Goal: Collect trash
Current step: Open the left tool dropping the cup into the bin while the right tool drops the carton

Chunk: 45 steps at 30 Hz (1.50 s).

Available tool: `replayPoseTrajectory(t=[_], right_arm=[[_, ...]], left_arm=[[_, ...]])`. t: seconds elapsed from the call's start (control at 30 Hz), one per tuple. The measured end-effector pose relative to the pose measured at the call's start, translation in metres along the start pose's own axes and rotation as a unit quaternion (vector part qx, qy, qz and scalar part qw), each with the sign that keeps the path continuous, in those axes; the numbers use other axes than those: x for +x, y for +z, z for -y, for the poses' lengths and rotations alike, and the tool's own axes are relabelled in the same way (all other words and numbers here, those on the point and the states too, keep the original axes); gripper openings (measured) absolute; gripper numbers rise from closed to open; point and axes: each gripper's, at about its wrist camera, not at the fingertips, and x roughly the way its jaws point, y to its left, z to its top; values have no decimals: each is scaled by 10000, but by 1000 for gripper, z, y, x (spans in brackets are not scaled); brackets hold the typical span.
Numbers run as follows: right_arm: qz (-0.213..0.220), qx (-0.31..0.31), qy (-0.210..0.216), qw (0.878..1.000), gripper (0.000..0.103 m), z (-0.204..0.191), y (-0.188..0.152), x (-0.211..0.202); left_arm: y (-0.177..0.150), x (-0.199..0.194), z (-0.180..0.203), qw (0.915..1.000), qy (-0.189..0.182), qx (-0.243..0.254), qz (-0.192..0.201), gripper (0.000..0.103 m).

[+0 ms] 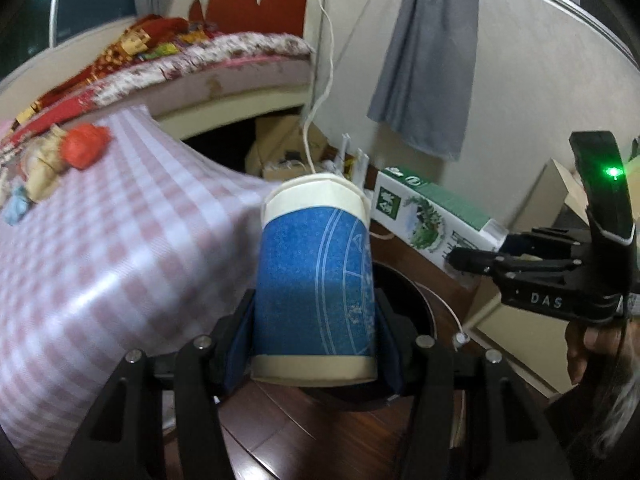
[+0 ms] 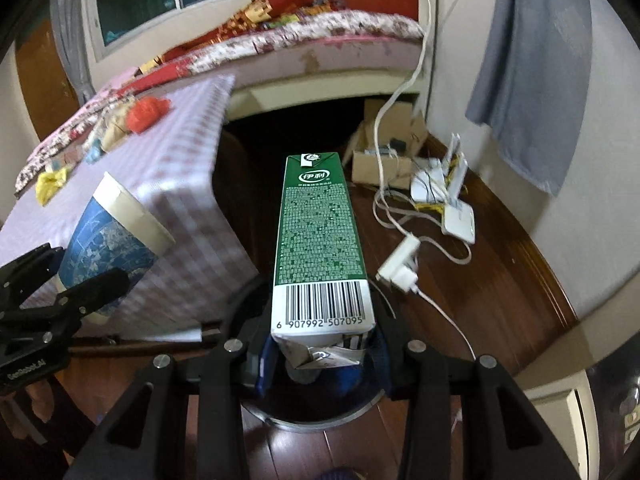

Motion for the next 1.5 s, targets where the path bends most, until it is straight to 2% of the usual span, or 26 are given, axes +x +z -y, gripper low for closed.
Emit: replayPoseTrajectory(t=[0.27,0.5,0.73,0.83,0.87,0.9,0.93,1.0,1.1,1.27,1.5], right_arm=[[-481,-13,-2,9988,42,15,-29,21],[-822,-104,83,9965,42,17,-39,45],[-1030,-187,137,9944,43,16,-38,68],[-1037,-216,177,9942,44,13,-37,73],[-1022,-234,112,9944,46,13,-36,76],[-1037,-210,-15,9944,62,13,-37,78],[-1032,-149,-124,9945,75,16,-38,80],[-1024,-71,-212,9945,77,21,-37,82],[-958,-19,-380,9947,98,26,-35,80],[-803,-135,-559,9951,101,23,-31,74],[-664,-201,-578,9959,102,18,-24,69]], left_arm=[[-14,35,10,9983,-224,-51,-539,55],[-20,68,20,9944,-483,1,-936,58],[-19,94,19,9924,-477,-54,-1129,59],[-21,96,15,9925,-514,-110,-1101,64],[-22,98,14,9928,-471,-136,-1096,78],[-24,99,13,9935,-286,-155,-1086,95],[-25,98,12,9944,-139,-163,-1037,99],[-29,96,9,9950,112,-166,-983,101],[-35,98,2,9939,260,-226,-1049,101],[-39,96,-2,9937,395,-237,-1020,102],[-32,82,-7,9948,457,-267,-867,102]])
